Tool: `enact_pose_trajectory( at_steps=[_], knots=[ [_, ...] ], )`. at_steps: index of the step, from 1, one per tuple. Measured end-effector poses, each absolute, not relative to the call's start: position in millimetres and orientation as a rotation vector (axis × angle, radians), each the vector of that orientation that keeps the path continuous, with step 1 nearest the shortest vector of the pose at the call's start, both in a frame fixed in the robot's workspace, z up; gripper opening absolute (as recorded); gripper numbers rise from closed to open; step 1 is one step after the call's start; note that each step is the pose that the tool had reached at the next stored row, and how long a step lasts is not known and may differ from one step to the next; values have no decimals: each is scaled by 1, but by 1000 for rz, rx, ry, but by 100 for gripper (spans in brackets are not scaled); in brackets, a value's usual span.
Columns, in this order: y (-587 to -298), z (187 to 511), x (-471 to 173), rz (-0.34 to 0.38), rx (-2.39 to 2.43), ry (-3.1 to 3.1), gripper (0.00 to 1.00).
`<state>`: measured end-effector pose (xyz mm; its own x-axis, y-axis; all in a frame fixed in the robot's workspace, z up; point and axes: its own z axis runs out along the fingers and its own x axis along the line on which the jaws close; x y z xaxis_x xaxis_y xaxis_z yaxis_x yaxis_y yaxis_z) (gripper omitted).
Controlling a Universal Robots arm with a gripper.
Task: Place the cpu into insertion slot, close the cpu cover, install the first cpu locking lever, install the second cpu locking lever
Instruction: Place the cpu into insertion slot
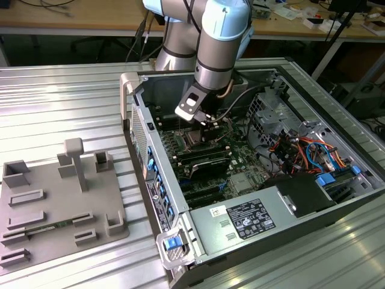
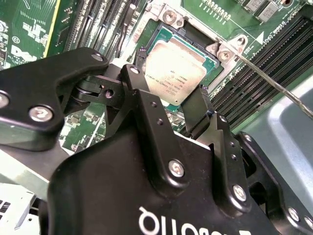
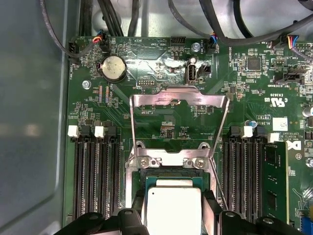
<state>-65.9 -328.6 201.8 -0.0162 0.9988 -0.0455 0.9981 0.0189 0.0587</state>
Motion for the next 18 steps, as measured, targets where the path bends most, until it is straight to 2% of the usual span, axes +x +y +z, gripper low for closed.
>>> enact_pose_trajectory(
  at_steps=[18],
  knots=[
    [-328, 198, -65, 12, 2162, 2179, 55]
  ],
)
